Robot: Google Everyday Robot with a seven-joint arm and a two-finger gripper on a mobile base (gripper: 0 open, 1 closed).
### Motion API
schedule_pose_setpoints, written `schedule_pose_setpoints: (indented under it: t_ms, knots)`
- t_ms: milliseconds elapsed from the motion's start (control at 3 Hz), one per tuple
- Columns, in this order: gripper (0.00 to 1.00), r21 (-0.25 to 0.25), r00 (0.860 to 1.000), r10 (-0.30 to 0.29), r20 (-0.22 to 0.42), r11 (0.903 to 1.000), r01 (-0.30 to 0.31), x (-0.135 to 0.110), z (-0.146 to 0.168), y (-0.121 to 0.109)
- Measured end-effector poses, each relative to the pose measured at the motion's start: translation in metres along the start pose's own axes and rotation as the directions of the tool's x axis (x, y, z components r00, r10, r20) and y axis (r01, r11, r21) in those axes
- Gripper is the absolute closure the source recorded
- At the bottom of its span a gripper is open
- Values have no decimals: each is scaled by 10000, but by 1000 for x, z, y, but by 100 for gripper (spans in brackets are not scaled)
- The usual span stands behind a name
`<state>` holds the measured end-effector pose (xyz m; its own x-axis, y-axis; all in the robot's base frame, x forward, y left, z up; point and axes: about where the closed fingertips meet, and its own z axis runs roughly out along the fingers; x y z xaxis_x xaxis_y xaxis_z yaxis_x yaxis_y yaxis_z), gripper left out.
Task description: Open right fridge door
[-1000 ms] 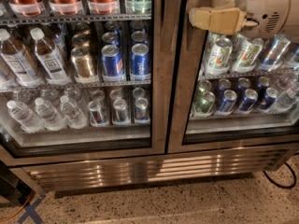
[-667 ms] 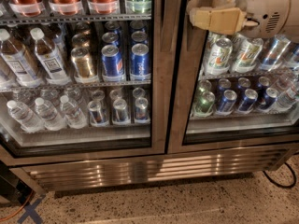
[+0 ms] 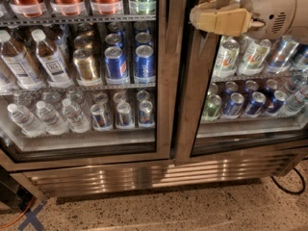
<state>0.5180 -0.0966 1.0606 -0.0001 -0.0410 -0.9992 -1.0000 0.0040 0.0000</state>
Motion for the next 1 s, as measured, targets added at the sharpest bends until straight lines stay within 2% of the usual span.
schedule_pose_setpoints:
  t_ms: [333, 1000]
  knots:
    - [100, -98, 9998, 220, 16, 9997, -220, 0, 1, 8]
    - [100, -42, 9997, 245, -6, 9997, -245, -2, 2, 17]
